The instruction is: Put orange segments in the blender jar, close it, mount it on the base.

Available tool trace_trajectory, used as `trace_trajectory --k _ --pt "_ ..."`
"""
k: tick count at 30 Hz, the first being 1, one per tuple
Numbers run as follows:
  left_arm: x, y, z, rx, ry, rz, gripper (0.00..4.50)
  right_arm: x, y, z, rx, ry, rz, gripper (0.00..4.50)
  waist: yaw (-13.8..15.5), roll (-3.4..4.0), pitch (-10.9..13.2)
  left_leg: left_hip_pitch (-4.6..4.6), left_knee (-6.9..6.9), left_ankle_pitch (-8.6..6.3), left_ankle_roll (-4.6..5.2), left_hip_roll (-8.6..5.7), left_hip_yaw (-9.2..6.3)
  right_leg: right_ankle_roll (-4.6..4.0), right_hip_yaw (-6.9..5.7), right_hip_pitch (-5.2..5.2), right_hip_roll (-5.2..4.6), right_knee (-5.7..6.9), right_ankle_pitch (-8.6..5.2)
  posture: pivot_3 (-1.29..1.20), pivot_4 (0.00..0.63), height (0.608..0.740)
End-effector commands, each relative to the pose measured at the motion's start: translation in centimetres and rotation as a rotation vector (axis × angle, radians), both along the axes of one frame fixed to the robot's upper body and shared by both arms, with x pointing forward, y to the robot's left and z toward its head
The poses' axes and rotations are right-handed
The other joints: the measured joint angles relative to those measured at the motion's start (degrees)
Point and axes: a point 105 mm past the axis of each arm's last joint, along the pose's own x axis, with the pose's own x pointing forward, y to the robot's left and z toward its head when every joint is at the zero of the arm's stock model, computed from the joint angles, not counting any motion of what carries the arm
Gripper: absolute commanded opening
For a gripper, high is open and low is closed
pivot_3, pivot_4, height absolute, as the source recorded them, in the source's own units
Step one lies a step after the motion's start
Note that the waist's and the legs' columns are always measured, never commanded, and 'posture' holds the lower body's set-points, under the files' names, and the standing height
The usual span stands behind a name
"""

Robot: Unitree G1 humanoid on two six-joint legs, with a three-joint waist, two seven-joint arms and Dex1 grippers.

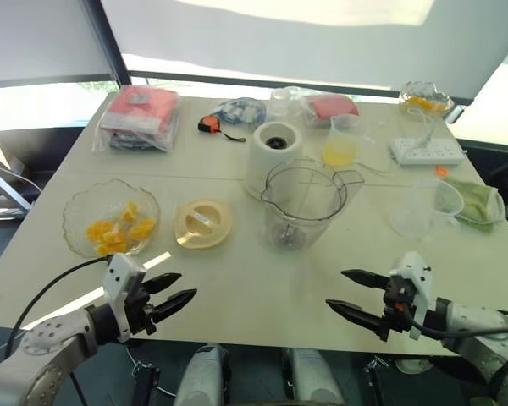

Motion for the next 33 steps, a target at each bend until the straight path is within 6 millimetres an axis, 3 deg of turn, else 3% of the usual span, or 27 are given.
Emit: trace_trajectory --k 1,15,25,29,33 --pt "0.1 0.3 1.1 0.007 -0.05 0.029 2.74 0.1 0.5 0.8 0.012 -0.029 0.038 4.19 0.0 0.0 0.0 0.0 -0.02 -0.01 0.0 0.0 0.0 0.0 0.01 -0.01 -0.01 0.0 0.0 0.0 0.15 0.74" --pt "0.7 0.9 2.0 0.03 -0.088 0.054 2.74 0.8 1.1 0.7 0.013 -0.018 0.063 4.19 0.0 0.0 0.0 0.01 -0.12 -0.01 -0.01 0.01 -0.02 -0.03 0.0 -0.04 -0.05 -0.01 0.02 0.0 0.15 0.74" --pt "2.8 1.6 4.3 0.07 -0.161 0.068 2.74 1.4 0.9 0.9 -0.001 -0.025 0.054 4.19 0.0 0.01 0.0 0.01 -0.14 -0.01 -0.01 -0.02 -0.01 -0.04 -0.05 -0.04 -0.17 -0.01 0.03 0.0 0.15 0.74" --pt "3.1 1.7 7.2 0.119 -0.187 -0.044 2.74 1.0 0.8 1.7 -0.012 -0.014 0.084 4.19 0.1 -0.06 0.0 0.01 -0.16 0.0 0.0 -0.03 0.0 -0.04 -0.09 -0.05 -0.16 0.01 0.03 0.0 0.15 0.74" --pt "5.3 5.3 11.1 0.376 -0.241 -0.079 2.74 -1.1 2.1 4.7 -0.024 0.047 0.245 4.19 0.1 -0.01 0.1 0.02 -0.14 0.01 0.0 -0.05 0.01 -0.05 -0.2 -0.08 -0.15 0.08 0.04 0.0 0.15 0.74"
